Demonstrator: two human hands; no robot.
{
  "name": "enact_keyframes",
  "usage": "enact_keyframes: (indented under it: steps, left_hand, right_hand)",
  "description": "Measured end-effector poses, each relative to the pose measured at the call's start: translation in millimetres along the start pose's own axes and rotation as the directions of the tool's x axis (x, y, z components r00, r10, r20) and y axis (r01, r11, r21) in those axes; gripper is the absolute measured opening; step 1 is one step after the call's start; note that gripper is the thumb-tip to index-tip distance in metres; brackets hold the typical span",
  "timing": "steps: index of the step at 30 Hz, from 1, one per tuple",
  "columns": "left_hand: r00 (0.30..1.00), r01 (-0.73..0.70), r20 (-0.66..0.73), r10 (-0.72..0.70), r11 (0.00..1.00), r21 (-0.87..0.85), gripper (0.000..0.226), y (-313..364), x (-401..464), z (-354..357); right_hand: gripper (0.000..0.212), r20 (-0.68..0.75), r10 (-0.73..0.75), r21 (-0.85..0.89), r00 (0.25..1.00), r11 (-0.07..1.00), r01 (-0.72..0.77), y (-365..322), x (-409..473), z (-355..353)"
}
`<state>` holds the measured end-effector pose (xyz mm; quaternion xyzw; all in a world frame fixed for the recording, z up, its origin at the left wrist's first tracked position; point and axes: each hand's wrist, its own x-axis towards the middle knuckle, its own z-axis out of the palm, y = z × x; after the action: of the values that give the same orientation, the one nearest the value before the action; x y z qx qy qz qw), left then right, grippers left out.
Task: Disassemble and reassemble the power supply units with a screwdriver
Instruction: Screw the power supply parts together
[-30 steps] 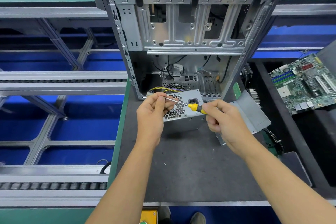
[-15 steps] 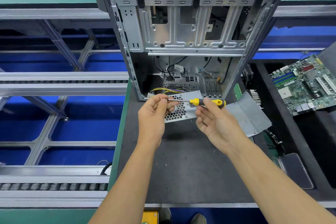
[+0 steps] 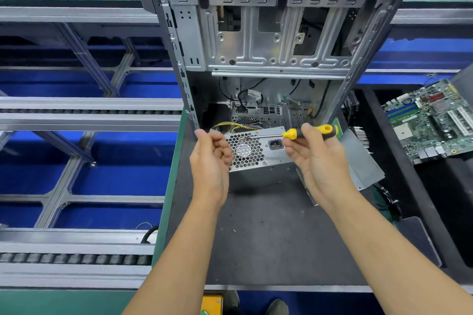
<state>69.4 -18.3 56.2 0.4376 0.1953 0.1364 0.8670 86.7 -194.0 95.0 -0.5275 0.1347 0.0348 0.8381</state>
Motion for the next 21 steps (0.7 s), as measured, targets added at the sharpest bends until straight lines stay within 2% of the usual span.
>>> enact_keyframes:
  steps: [3,7,12,21]
  left_hand:
    - [0.999,0.032,-0.011,-0.032,0.999,-0.025,0.05,1,-1,2]
    - [0.996,0.09,-0.004,-0.092,0.985,-0.145,0.055,6,-1,3]
    - [0.99,0.141,0.005,-0.144,0.957,-0.252,0.059,11,3,-3]
    - [0.987,0.157,0.01,-0.159,0.962,-0.222,0.059,13,2,-1]
  right_hand:
    - [0.014,0.084,-0.164,-0.256,0.983,0.95,0.18,-8,-1,5]
    - [0.016,0.212,-0.222,-0.488,0.952,0.82,0.3,-6,-6,13]
    - [0.016,0.254,-0.258,-0.584,0.932,0.728,0.36,0,-16,20]
    - [0.016,0.248,-0.212,-0.591,0.945,0.74,0.321,0,-19,25]
